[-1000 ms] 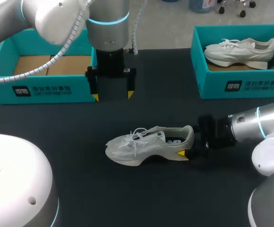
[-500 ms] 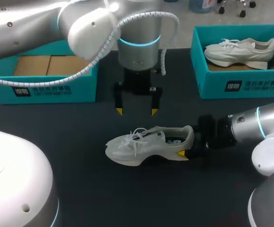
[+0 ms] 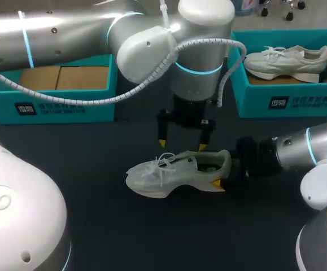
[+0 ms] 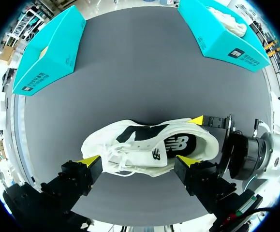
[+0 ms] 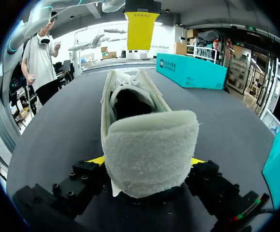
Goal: Take the shoe out of the shoebox, open the shoe tongue, remove and reinsert the insole, then place the shoe into the shoebox
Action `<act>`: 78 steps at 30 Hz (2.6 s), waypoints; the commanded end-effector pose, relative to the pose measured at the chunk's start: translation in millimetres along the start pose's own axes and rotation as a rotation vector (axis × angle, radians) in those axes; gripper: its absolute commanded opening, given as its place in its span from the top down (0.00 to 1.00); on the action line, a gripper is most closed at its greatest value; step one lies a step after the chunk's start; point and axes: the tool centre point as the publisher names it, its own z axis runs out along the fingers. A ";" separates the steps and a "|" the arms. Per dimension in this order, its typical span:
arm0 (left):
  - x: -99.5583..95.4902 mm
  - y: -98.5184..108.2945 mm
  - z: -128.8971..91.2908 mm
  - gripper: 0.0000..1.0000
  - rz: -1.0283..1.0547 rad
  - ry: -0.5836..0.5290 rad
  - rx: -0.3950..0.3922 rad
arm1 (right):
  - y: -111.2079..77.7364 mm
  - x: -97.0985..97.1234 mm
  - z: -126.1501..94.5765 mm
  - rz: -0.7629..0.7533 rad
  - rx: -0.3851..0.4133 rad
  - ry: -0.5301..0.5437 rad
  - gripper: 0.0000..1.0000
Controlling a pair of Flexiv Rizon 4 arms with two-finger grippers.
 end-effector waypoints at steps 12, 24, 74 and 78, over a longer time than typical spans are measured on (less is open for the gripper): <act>24.3 -1.2 27.4 0.00 0.005 -0.116 0.000 | 0.6 0.9 2.3 0.000 0.005 -0.002 1.00; 19.5 6.8 41.6 0.00 -0.051 -0.217 0.010 | 0.6 0.9 2.3 0.000 0.005 -0.002 1.00; -76.7 47.0 -6.9 1.00 -0.119 0.224 -0.117 | 0.6 0.9 2.3 0.000 0.005 -0.002 1.00; -86.8 45.7 6.3 1.00 -0.156 0.209 -0.140 | 0.6 0.9 2.3 0.000 0.005 -0.002 1.00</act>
